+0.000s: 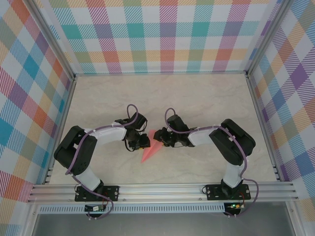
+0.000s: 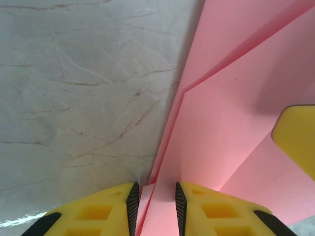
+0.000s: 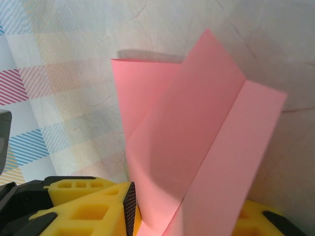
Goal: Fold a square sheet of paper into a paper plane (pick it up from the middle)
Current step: Turn over the paper at the center of the table.
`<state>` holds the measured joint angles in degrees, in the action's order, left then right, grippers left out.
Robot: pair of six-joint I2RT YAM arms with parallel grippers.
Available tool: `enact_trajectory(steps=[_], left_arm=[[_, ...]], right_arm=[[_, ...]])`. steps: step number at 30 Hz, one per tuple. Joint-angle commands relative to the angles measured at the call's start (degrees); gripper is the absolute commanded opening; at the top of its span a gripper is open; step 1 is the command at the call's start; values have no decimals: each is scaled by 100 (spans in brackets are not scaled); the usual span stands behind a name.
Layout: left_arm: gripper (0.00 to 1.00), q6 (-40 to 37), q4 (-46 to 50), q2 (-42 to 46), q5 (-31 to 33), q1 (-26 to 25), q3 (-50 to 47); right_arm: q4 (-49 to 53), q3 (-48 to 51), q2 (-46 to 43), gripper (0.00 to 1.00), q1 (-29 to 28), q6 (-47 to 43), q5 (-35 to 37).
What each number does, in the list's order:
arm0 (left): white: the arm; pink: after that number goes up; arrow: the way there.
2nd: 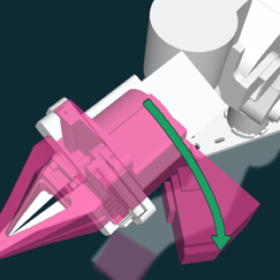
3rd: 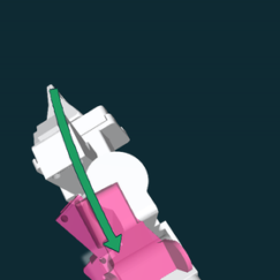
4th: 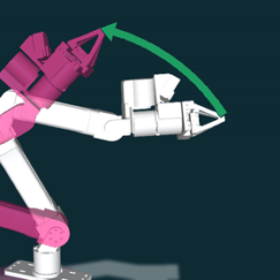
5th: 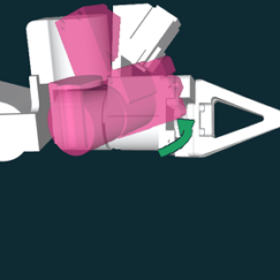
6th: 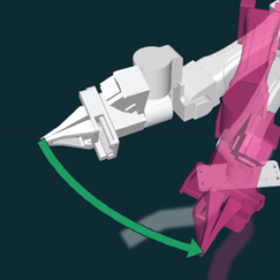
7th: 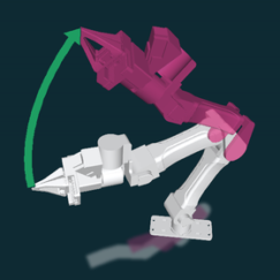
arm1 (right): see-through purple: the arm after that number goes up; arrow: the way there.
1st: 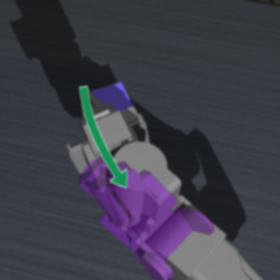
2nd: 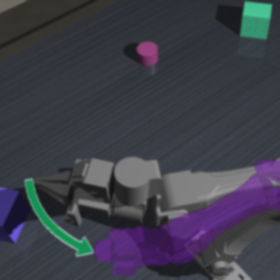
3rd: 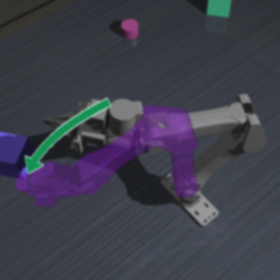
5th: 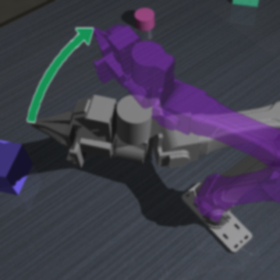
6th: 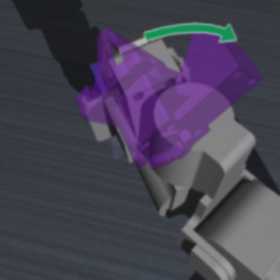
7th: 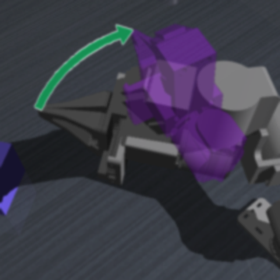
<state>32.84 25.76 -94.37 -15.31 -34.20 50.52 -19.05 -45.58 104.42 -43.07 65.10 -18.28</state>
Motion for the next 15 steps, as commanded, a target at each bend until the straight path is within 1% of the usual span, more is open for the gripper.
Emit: enact_trajectory(steps=[1,4,6,10,12,13,15], left_arm=[[29,90,-132,85,134,45,-101],[29,107,-140,132,144,45,-112],[29,124,-158,186,153,45,-150],[29,219,-246,384,190,44,-267],[29,273,-267,574,285,45,-351],[30,300,-296,691,341,45,-409],[33,382,-356,1032,459,46,-534]], right_arm=[[-312,-195,153,31,9,-181,-8],[-489,-221,230,27,9,-217,-84],[-407,-273,255,25,9,-282,-79],[-290,-365,290,16,9,-420,-138],[-23,-456,210,11,9,-600,-131],[135,-489,135,10,9,-692,-91],[851,-671,-105,8,9,-1009,58]])
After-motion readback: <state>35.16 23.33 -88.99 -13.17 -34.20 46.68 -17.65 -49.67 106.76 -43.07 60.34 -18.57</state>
